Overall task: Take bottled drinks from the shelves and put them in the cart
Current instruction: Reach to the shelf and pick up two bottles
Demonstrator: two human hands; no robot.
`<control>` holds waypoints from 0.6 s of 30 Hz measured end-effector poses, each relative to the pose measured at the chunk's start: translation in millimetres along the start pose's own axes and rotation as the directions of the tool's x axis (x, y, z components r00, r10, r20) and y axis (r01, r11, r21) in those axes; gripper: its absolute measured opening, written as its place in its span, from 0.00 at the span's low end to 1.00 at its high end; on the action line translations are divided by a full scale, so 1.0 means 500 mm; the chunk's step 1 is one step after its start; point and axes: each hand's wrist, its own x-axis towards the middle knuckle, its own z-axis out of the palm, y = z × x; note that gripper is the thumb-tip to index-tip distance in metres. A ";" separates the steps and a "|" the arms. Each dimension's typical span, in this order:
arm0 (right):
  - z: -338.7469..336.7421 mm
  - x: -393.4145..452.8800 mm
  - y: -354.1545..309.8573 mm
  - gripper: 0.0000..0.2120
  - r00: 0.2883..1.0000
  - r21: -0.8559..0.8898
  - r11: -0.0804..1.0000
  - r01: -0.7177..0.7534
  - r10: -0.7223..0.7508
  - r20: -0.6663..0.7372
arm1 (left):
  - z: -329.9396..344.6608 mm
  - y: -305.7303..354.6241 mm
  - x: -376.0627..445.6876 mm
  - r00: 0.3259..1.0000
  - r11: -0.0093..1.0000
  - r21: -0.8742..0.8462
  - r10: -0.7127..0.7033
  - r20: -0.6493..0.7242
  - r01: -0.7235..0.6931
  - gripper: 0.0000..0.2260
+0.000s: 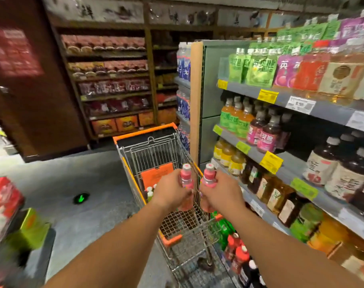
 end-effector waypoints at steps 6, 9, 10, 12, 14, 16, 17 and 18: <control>0.107 0.134 -0.023 0.12 0.987 0.066 0.995 0.078 -0.086 0.134 | 0.011 -0.082 0.095 0.984 0.988 -0.017 -0.157 -0.085 0.156 0.10; 0.176 0.192 -0.036 0.09 0.975 0.061 0.996 0.060 -0.072 0.212 | 0.029 -0.146 0.144 0.961 0.966 -0.031 -0.260 -0.089 0.259 0.11; 0.201 0.211 -0.039 0.08 0.968 0.048 0.997 0.064 -0.074 0.240 | 0.038 -0.170 0.162 0.953 0.957 -0.044 -0.290 -0.084 0.287 0.12; 0.252 0.247 -0.040 0.06 0.961 0.019 0.997 0.070 -0.073 0.266 | 0.060 -0.216 0.198 0.936 0.938 -0.075 -0.344 -0.077 0.338 0.15; 0.302 0.281 -0.033 0.05 0.961 0.043 0.998 0.034 -0.045 0.274 | 0.081 -0.260 0.237 0.925 0.927 -0.076 -0.373 -0.071 0.368 0.18; 0.353 0.315 -0.018 0.05 0.950 0.064 0.998 -0.001 -0.019 0.312 | 0.102 -0.300 0.272 0.909 0.910 -0.080 -0.411 -0.062 0.406 0.17; 0.379 0.334 -0.008 0.05 0.941 0.076 0.997 -0.019 -0.008 0.337 | 0.113 -0.320 0.291 0.900 0.900 -0.088 -0.432 -0.061 0.427 0.16; 0.405 0.355 0.002 0.06 0.932 0.089 0.996 -0.031 -0.004 0.362 | 0.125 -0.339 0.311 0.887 0.887 -0.101 -0.457 -0.065 0.450 0.16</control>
